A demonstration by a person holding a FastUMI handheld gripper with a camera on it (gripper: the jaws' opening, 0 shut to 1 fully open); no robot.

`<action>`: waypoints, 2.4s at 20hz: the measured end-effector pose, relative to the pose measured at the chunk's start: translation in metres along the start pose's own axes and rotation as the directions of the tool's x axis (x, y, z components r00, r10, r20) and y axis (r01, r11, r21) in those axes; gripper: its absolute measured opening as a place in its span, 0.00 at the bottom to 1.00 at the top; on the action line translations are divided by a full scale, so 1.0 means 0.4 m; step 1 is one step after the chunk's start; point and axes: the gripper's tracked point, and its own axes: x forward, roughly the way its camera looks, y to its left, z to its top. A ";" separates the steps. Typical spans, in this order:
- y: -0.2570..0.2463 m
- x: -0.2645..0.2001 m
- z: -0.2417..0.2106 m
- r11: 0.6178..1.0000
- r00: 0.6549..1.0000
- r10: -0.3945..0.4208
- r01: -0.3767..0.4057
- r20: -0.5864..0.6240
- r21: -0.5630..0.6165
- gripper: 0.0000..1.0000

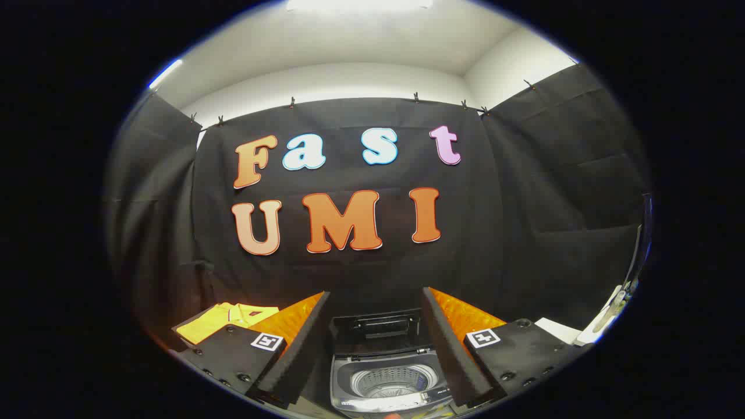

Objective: Put the clothes into the washing machine and then close the washing machine lid.

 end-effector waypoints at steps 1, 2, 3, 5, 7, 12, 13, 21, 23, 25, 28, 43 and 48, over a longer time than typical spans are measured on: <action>0.003 0.001 -0.002 1.000 1.000 0.000 0.000 -0.003 -0.005 0.99; 0.002 -0.002 0.002 1.000 1.000 0.000 0.000 -0.003 -0.006 0.99; 0.006 -0.002 0.001 1.000 1.000 0.002 -0.002 -0.005 -0.007 0.99; 0.013 -0.001 0.006 1.000 1.000 0.007 -0.007 -0.005 -0.010 0.99; 0.016 -0.002 0.002 1.000 1.000 0.008 -0.008 -0.010 -0.018 0.99; 0.024 -0.001 0.008 1.000 1.000 0.011 -0.012 -0.011 -0.020 0.99; 0.026 -0.002 0.009 1.000 1.000 0.012 -0.013 -0.012 -0.021 0.99; 0.025 -0.002 0.015 0.999 1.000 0.005 -0.006 -0.014 -0.035 0.99; 0.033 -0.005 0.018 0.999 1.000 0.011 -0.011 -0.010 -0.039 0.99; 0.040 -0.001 0.021 0.999 1.000 0.012 -0.013 -0.011 -0.039 0.99; 0.074 -0.001 0.023 0.999 1.000 0.026 -0.026 -0.008 -0.027 0.99; 0.603 0.150 -0.096 0.984 0.979 0.180 -0.181 -0.096 0.004 0.99; 0.767 0.240 -0.182 0.978 0.964 0.209 -0.206 -0.162 0.034 0.99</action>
